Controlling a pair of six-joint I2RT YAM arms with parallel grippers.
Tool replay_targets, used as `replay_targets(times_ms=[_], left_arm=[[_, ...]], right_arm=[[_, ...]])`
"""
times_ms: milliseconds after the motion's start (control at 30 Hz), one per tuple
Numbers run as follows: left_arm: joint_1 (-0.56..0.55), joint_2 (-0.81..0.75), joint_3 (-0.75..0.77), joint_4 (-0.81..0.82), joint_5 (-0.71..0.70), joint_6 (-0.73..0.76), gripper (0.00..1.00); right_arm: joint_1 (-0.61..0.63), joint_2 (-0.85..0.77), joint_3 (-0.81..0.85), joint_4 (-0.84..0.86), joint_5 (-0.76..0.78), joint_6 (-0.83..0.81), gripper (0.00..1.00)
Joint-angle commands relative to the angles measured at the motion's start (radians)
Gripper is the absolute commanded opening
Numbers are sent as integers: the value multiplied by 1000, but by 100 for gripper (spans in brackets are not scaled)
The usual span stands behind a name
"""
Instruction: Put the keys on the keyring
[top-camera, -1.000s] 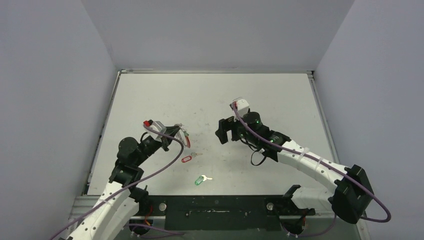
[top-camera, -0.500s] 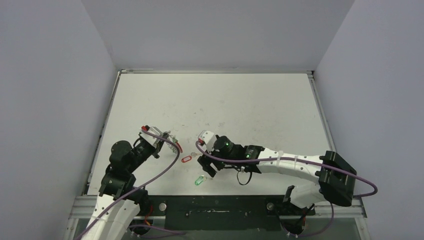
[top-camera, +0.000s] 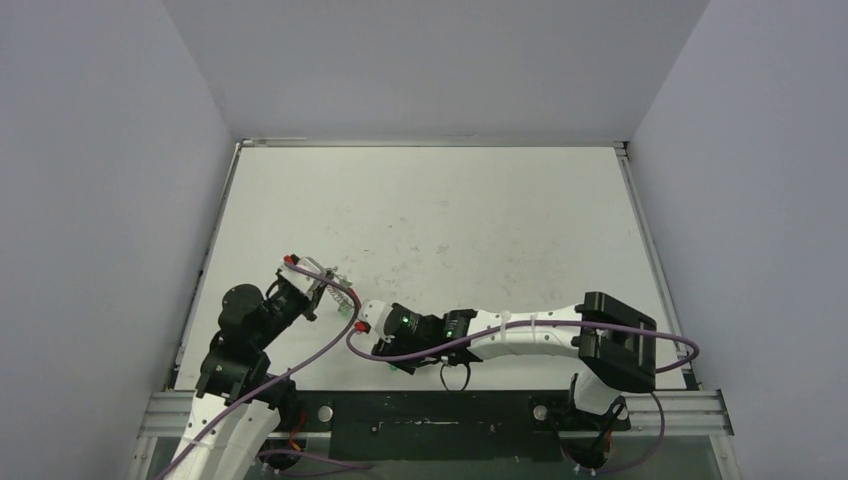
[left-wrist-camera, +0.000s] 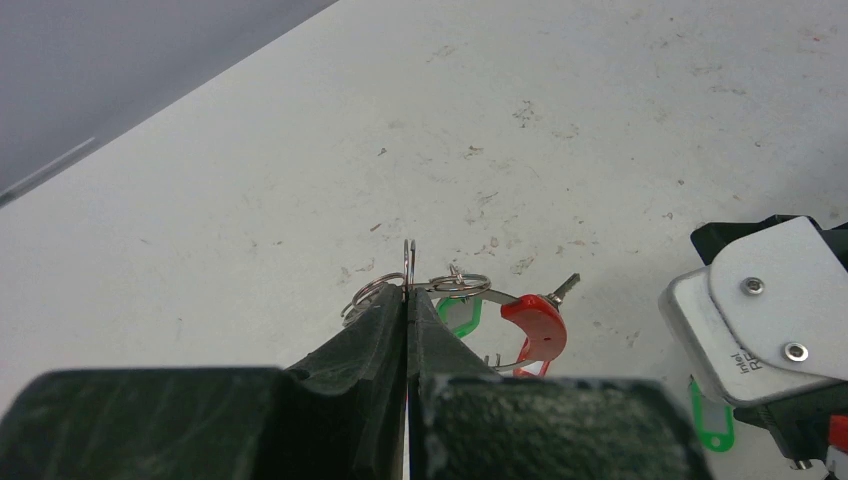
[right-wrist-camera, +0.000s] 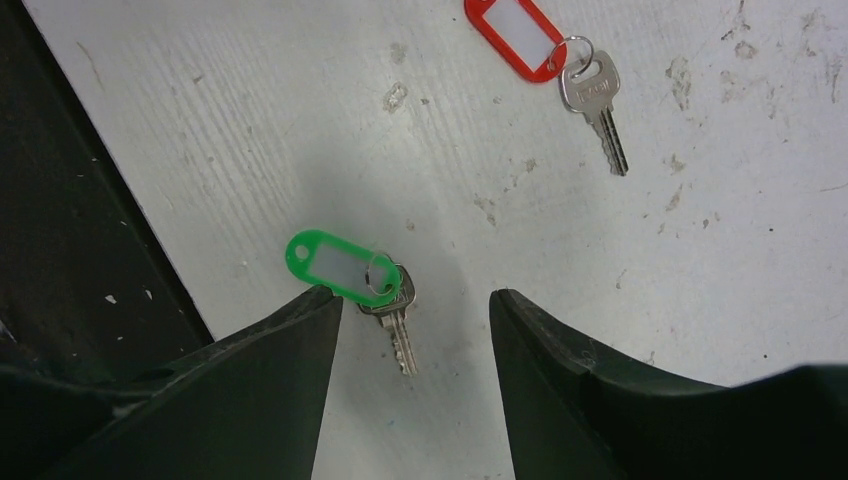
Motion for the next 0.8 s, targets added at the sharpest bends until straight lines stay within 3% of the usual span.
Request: replay_targets(times_ms=[0, 367, 567, 767], left_arm=[[7, -9, 29, 47, -3, -16, 0], [7, 2, 21, 62, 1, -15, 0], [7, -4, 16, 69, 9, -16, 0], [7, -7, 9, 69, 23, -13, 0]], right_arm=[[5, 27, 55, -12, 24, -26, 56], [8, 102, 80, -27, 1, -35, 50], [8, 125, 95, -45, 23, -39, 34], [8, 119, 103, -56, 39, -33, 5]])
